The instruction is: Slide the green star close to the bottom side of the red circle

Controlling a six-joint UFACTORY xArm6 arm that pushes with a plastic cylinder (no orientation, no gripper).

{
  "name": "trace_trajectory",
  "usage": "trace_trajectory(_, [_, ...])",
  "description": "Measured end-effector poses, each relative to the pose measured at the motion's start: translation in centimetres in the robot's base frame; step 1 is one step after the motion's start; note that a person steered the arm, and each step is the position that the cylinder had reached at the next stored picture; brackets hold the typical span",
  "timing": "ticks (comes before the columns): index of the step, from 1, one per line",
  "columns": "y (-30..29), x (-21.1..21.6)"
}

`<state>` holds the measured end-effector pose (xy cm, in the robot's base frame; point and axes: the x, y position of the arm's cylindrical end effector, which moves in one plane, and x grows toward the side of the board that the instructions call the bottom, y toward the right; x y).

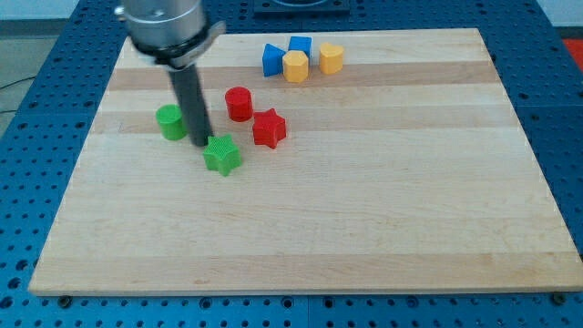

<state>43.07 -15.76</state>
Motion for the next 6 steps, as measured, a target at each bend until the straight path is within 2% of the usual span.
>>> trace_trajectory(1, [-0.3, 5.8])
trace_trajectory(2, [5.9, 6.6])
trace_trajectory(3, [6.0, 3.4])
trace_trajectory(4, [5.5, 7.9])
trace_trajectory(5, [1.4, 5.8])
trace_trajectory(6, [1.3, 2.9])
